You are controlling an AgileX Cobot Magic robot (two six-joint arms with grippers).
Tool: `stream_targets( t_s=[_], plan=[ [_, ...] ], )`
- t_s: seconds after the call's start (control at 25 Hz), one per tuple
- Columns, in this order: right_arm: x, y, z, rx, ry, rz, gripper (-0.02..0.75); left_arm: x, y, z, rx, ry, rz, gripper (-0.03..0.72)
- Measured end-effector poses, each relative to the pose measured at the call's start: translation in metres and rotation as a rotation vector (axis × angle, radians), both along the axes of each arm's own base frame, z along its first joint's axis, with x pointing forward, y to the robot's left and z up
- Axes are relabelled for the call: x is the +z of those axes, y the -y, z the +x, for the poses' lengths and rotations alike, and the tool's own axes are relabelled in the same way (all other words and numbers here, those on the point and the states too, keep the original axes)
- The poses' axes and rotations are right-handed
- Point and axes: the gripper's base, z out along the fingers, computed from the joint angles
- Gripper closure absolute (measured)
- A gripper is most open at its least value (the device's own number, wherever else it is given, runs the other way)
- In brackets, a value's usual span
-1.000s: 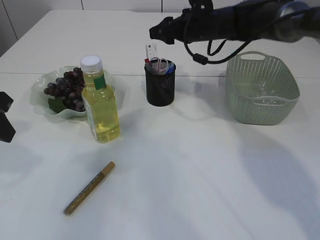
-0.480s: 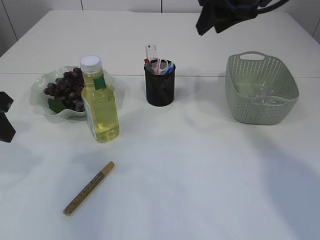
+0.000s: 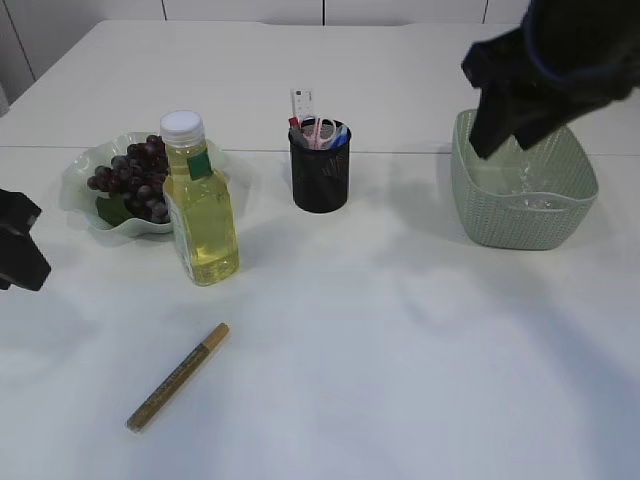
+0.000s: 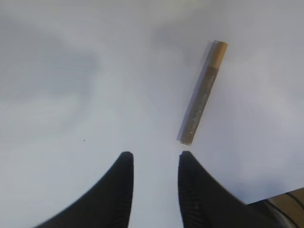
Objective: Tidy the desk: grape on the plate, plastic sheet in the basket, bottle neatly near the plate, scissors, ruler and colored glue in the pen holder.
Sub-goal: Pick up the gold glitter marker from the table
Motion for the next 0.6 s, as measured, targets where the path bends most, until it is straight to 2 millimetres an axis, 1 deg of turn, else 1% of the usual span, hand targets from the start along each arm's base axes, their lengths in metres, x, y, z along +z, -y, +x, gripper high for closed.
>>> stream_targets(
  t_s=[0.12,0.28,0.4,0.6],
  plan=[
    [-0.012,0.007,-0.024,-0.003,-0.051,-0.028,0.353,0.0,0.017,-0.003,-0.081,0.014,0.006,0.449],
    [-0.028,0.015,-0.044,-0.004,-0.104,-0.063,0.353,0.002,0.042,-0.006,-0.183,0.087,0.022,0.446],
    [-0.034,0.017,-0.052,-0.004,-0.123,-0.073,0.353,-0.002,0.057,-0.007,-0.235,0.116,0.033,0.418],
    [-0.035,0.018,-0.055,-0.004,-0.125,-0.073,0.353,-0.022,0.066,0.003,-0.271,0.089,0.071,0.307]
  ],
)
